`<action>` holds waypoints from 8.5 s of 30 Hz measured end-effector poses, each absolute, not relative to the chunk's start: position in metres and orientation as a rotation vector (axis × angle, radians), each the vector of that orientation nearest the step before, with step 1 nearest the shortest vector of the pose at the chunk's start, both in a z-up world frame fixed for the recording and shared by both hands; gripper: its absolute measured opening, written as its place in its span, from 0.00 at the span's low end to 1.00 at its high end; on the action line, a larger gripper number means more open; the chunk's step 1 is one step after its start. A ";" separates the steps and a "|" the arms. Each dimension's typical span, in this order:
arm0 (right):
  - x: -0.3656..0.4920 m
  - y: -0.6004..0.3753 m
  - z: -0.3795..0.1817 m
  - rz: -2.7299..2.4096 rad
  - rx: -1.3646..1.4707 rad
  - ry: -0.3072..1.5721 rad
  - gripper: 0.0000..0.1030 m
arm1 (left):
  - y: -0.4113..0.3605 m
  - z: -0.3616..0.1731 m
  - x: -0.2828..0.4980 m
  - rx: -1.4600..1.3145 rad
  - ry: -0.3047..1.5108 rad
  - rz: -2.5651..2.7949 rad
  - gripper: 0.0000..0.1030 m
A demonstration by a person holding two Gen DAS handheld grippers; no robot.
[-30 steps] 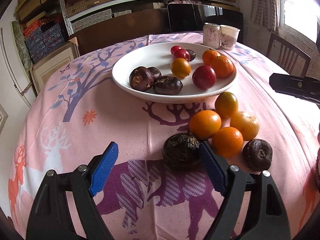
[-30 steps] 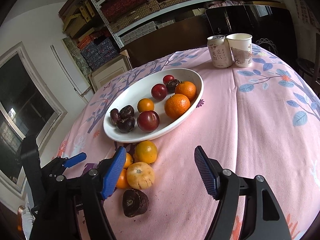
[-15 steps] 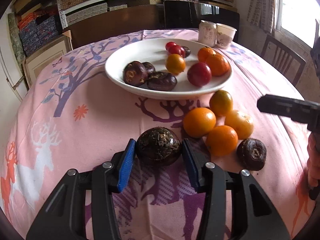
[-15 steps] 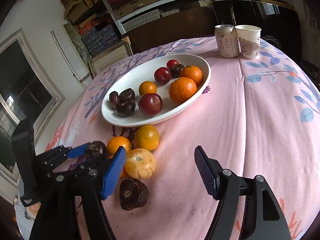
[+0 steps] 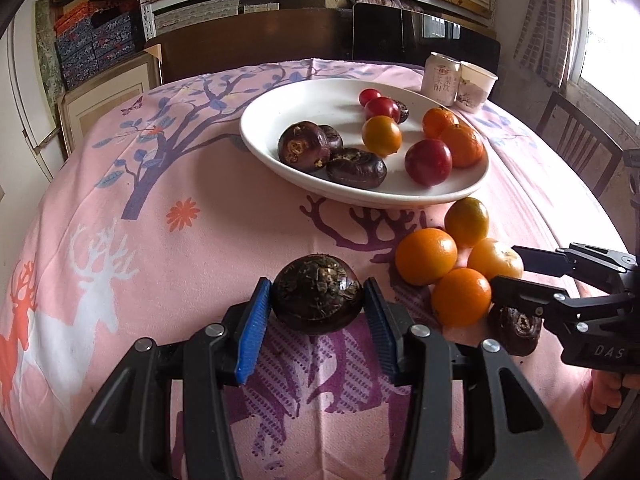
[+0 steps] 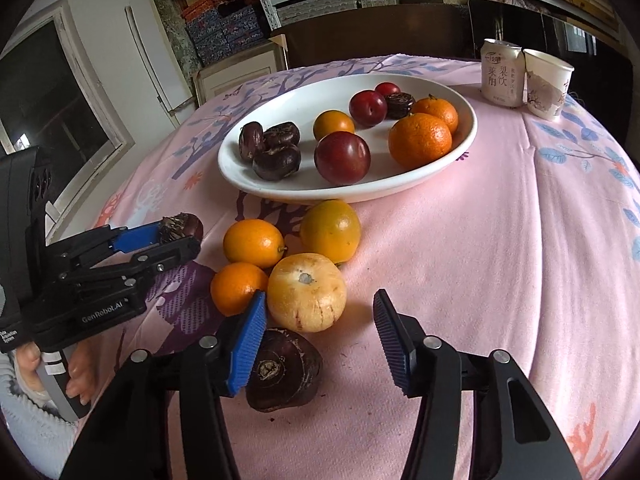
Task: Organize fruits
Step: 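Grasp a dark purple fruit with the left tool while the right tool grasps a pale yellow tomato, then release the pale yellow tomato on the plate with the right tool while the left tool releases its dark fruit, then withdraw both open tools back over the remaining fruits, then grasp a tangerine with the left tool while the right tool grasps a yellow-orange tomato, then release the yellow-orange tomato on the plate with the right tool while the left tool releases its tangerine, then withdraw both open tools toward the last tangerine and dark fruit, then grasp the dark purple fruit with the right tool while the left tool grasps the tangerine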
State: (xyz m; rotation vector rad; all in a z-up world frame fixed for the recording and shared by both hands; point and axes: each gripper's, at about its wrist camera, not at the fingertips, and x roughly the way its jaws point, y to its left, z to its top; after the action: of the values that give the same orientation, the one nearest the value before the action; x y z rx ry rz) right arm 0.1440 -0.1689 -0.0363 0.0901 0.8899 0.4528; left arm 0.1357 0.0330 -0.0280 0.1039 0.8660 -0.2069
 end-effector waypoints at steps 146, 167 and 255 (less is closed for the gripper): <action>0.174 -0.173 -0.031 0.482 0.117 0.907 0.36 | -0.005 -0.032 0.136 0.124 0.896 -0.327 0.48; 0.162 -0.180 -0.017 0.486 0.143 0.852 0.36 | 0.002 -0.019 0.135 0.084 0.828 -0.305 0.35; 0.124 -0.228 -0.024 0.392 0.193 0.816 0.40 | -0.035 -0.027 0.079 0.164 0.827 -0.321 0.81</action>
State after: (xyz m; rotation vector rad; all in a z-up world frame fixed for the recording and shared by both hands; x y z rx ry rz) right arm 0.1239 -0.2284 -0.0241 0.1926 0.8162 0.3917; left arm 0.0787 -0.0349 -0.0270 0.1640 0.8270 -0.3213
